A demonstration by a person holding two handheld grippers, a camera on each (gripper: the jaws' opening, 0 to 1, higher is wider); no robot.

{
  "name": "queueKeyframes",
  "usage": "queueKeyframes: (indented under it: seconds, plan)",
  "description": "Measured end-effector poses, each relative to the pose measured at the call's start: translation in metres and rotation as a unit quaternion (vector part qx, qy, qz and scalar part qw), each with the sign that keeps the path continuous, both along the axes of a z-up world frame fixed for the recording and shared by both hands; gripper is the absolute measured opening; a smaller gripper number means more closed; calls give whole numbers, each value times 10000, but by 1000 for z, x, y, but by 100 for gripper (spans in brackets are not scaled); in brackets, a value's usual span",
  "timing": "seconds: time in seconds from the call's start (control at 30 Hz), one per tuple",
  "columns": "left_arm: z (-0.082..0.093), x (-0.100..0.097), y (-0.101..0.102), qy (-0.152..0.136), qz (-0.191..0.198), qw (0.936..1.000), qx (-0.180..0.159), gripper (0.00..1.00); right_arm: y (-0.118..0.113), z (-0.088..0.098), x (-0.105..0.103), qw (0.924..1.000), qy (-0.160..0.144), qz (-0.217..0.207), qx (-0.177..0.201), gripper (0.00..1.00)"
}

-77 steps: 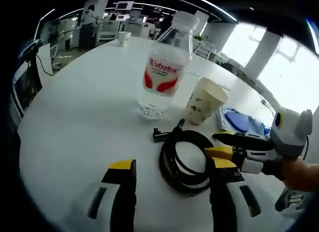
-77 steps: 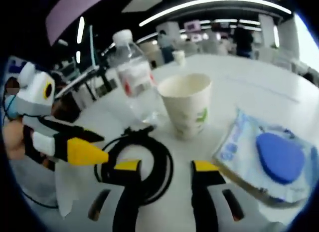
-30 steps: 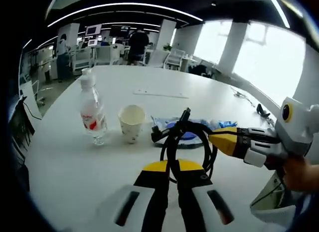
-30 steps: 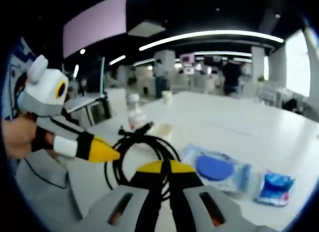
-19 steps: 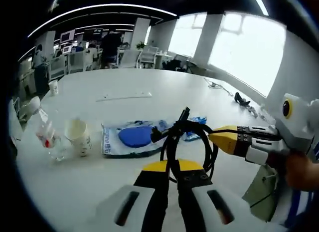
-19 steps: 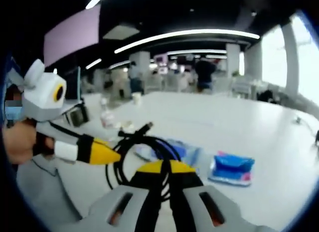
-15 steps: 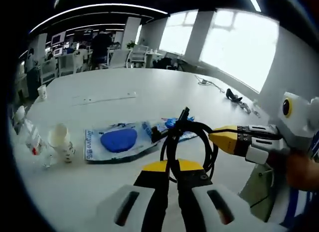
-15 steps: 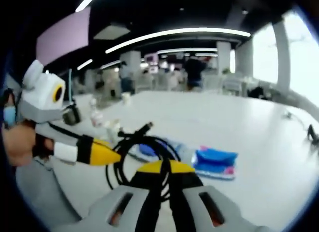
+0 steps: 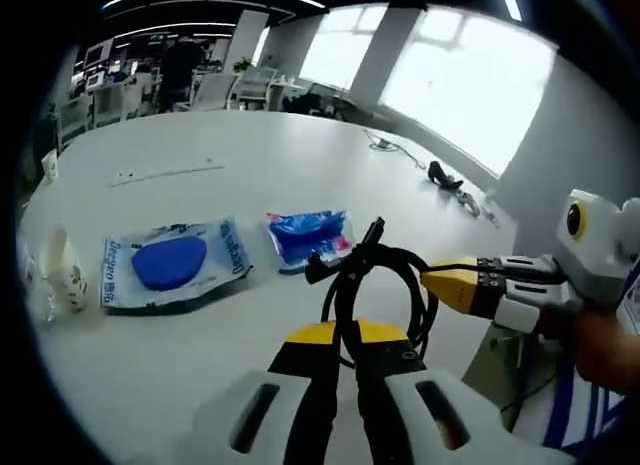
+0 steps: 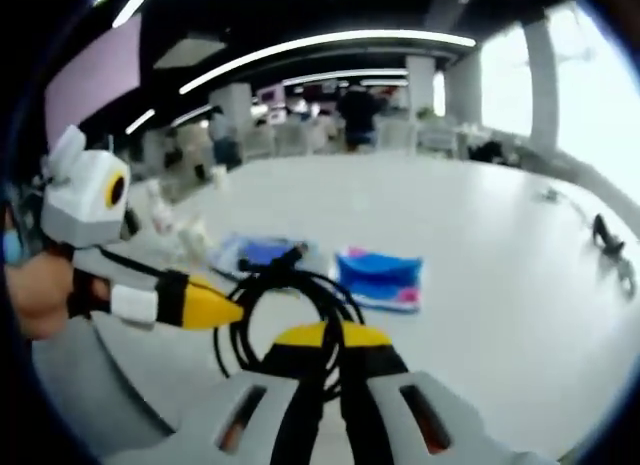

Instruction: Arrange the tabletop items into an orderly group along one side of the table until the central work area is clear of visible clutter.

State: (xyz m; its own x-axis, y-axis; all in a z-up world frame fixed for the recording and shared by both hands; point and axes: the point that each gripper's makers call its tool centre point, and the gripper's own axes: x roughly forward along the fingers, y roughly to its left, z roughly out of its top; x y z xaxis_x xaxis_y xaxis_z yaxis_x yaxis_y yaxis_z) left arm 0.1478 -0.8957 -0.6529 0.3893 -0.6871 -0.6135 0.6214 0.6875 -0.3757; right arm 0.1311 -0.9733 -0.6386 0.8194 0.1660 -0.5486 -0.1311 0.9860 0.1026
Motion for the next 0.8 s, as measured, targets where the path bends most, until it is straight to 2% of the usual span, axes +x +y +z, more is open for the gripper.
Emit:
queueKeyframes:
  seconds: [0.1,0.27,0.5,0.6,0.8]
  plan:
    - [-13,-2,-5,127,-2,9999,39,3,-8,-19,0,9997,252,-61,22,0]
    - [-34,3,-21,310,33,9995,-42,4,-24,-44,11,9988,474,-82,-6,0]
    - [-46,25,-34,232,108,9995,-204,3,-38,-60,35,9986,508,58,-116,0]
    - [-50,32,-34,346,264,9987,-251,4,-38,-63,42,9985,522,121,-121,0]
    - [-63,42,-34,453,267,9985,-148,4,-38,-74,55,9972,593,353,-271,0]
